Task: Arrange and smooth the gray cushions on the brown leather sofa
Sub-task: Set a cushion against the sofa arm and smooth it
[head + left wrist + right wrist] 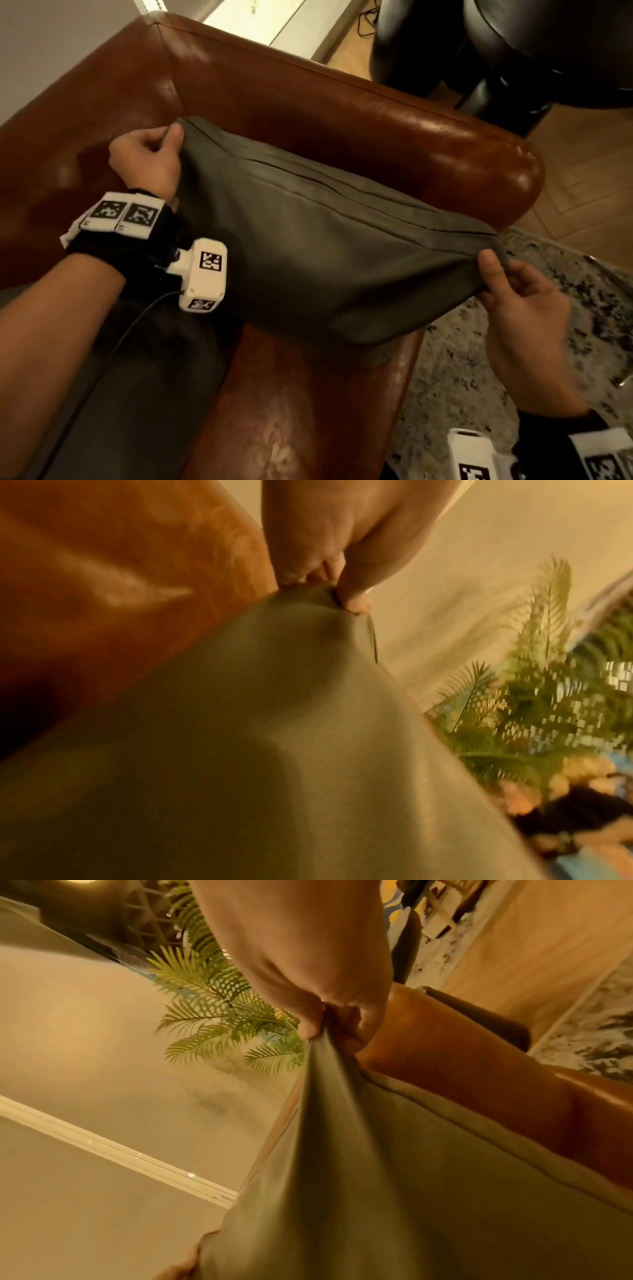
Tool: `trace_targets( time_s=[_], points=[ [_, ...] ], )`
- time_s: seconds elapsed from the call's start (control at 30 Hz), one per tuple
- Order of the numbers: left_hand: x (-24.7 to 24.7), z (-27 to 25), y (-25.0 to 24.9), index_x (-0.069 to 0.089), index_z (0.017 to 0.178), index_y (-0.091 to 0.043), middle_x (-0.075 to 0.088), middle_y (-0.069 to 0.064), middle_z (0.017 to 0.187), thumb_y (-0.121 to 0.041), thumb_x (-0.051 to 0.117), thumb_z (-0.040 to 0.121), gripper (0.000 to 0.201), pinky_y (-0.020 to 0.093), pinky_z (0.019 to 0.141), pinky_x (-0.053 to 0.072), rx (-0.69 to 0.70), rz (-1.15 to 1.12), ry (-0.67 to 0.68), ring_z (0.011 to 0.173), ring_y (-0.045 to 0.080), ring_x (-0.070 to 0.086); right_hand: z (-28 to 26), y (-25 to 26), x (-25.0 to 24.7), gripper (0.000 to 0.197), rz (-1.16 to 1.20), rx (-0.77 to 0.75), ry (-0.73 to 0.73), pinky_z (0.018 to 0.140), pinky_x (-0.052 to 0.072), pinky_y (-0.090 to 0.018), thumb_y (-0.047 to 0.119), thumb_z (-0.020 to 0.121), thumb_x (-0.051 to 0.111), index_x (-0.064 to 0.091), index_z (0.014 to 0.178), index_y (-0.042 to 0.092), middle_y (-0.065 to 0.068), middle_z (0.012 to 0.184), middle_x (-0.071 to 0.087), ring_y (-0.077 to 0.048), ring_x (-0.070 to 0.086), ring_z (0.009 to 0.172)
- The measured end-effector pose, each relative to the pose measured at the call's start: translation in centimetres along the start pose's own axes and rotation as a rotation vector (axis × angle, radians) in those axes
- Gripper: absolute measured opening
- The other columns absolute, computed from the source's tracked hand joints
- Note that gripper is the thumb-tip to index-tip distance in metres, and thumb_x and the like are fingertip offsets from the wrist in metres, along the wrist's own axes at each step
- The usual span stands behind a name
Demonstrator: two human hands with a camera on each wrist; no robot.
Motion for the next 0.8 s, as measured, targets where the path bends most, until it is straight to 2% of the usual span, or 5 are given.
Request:
trace_targets(
  time_s=[0.4,0.5,0.6,0.7,0.8],
  points=[
    [-0.4,-1.5,0.2,0.068,0.109,-0.006,0.069,0.014,0.109,-0.035,0.055,0.092,0.036,0.028,0.096,0.039,0.163,0.255,0.073,0.107,0.026,0.06,-0.7,-2.0,0.8,0.02,0.203,0.007,-0.044,0.079,0.051,-0.012,0.022,0.095,0.049,0.061,0.107,0.012,0.01,0.092,0.067,0.002,0.062,0.085],
    [-0.3,-0.8,0.4,0.069,0.108,-0.005,0.07,0.012,0.107,-0.029,0.061,0.089,0.032,0.021,0.087,0.044,0.136,0.1,0.104,0.095,0.014,0.062,-0.2,-1.0,0.6,0.024,0.188,-0.084,-0.119,0.079,0.05,-0.013,0.04,0.081,0.063,0.062,0.092,0.019,0.012,0.08,0.066,0.002,0.06,0.081],
    [0.4,-2.0,1.5,0.061,0.123,-0.008,0.064,0.01,0.122,-0.037,0.052,0.093,0.042,0.029,0.1,0.044,0.099,0.064,0.163,0.115,0.021,0.059,-0.7,-0.9,0.3,0.046,0.04,-0.188,-0.194,0.083,0.047,-0.016,0.055,0.073,0.067,0.054,0.101,0.021,0.006,0.095,0.059,0.001,0.058,0.088],
    [0.9,-8.0,2.7,0.014,0.151,-0.016,0.015,0.011,0.158,-0.047,0.041,0.096,0.069,0.04,0.119,0.009,0.151,0.147,0.285,0.147,0.025,0.012,-6.0,-0.4,1.6,0.058,-0.593,-0.599,-0.187,0.111,0.03,-0.034,0.043,0.091,0.056,0.037,0.134,0.009,-0.016,0.133,0.041,-0.02,0.039,0.131],
    [0.7,-16.0,3.9,-0.004,0.15,-0.029,-0.012,0.016,0.157,-0.063,0.034,0.089,0.08,0.054,0.111,-0.01,0.482,0.356,0.376,0.144,0.035,-0.015,-12.7,-5.0,6.6,0.08,-1.144,-1.125,0.32,0.115,0.003,-0.058,0.056,0.081,0.058,0.024,0.145,0.021,-0.01,0.154,0.02,-0.024,0.007,0.148]
  ],
)
Point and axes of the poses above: each hand's wrist, its own z-axis towards the middle knuckle, its own x-axis out of the palm, y = z × x, the point moved 6 cm from there along z, towards the middle knuckle
